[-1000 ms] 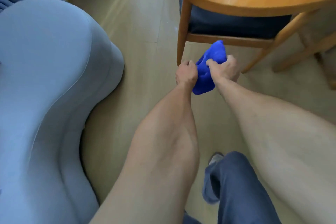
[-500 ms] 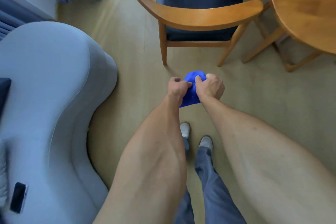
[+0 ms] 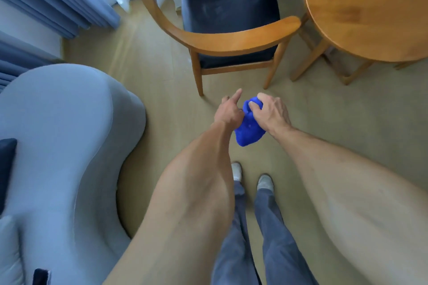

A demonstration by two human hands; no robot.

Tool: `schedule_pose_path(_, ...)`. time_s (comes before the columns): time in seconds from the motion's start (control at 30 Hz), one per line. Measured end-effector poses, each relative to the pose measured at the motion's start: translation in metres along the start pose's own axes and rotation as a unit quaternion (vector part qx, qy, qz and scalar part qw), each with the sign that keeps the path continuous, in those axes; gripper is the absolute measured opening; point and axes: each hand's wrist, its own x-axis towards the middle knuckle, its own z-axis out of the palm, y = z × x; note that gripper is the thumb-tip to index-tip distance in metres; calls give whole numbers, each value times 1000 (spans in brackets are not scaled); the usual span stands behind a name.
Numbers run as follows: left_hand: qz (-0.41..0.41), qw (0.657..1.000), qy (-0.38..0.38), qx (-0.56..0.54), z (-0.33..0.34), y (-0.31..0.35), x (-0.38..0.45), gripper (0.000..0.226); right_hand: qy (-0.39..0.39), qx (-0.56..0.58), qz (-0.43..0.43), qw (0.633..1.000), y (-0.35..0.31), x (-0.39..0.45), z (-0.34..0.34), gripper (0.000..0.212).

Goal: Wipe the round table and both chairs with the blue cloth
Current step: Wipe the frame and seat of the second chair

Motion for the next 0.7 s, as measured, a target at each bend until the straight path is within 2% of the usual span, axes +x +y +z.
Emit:
schedule_pose_path(0.17, 106, 993, -55, 15, -19, 77, 24, 75, 29, 69, 62, 995, 3, 24, -52, 32)
schedule_pose_path(0.23, 159, 983, -80, 34, -12, 109, 32, 61, 16, 100, 82, 991, 8, 31, -78, 25)
schedule_pose_path(0.33, 154, 979, -118, 69, 4, 146, 41, 20, 9, 132, 114, 985, 28, 38, -114, 9)
schedule_pose_path(0.37, 156, 976, -118, 90, 8, 155, 45, 14, 14, 122, 128, 984, 37, 39, -124, 4)
schedule_pose_path(0.43, 160, 974, -93, 133, 13, 174, 49, 3, 31, 84, 158, 983, 58, 42, -145, 16)
schedule_pose_path(0.5, 161, 974, -73, 144, 24, 192, 53, 9, 40, 4, 168, 985, 79, 48, -163, 20)
schedule_pose_path(0.57, 166, 974, -66, 142, 38, 218, 58, 10, 53, -68, 185, 979, 100, 58, -181, 13)
schedule_pose_path(0.7, 180, 962, -121, 164, 62, 280, 80, 13, 105, -139, 240, 955, 146, 85, -220, 20)
